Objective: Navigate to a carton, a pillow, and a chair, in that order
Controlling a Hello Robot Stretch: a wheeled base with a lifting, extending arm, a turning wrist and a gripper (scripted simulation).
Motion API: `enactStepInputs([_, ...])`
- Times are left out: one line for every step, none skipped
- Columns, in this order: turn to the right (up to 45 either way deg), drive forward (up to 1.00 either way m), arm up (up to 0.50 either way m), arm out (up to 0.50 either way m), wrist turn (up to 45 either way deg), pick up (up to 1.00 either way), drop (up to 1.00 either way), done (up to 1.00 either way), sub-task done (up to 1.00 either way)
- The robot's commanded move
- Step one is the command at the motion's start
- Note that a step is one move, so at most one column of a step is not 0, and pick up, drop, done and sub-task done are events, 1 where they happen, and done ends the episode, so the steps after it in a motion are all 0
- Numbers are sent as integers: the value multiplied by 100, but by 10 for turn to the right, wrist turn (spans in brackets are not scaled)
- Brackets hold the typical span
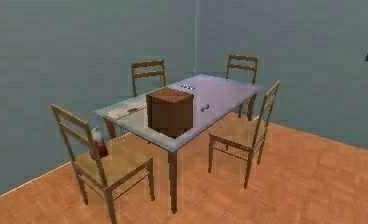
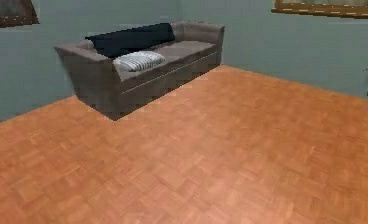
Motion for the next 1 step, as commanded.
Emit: enactStepInputs([300,0,0,0,0,0,0,0,0])
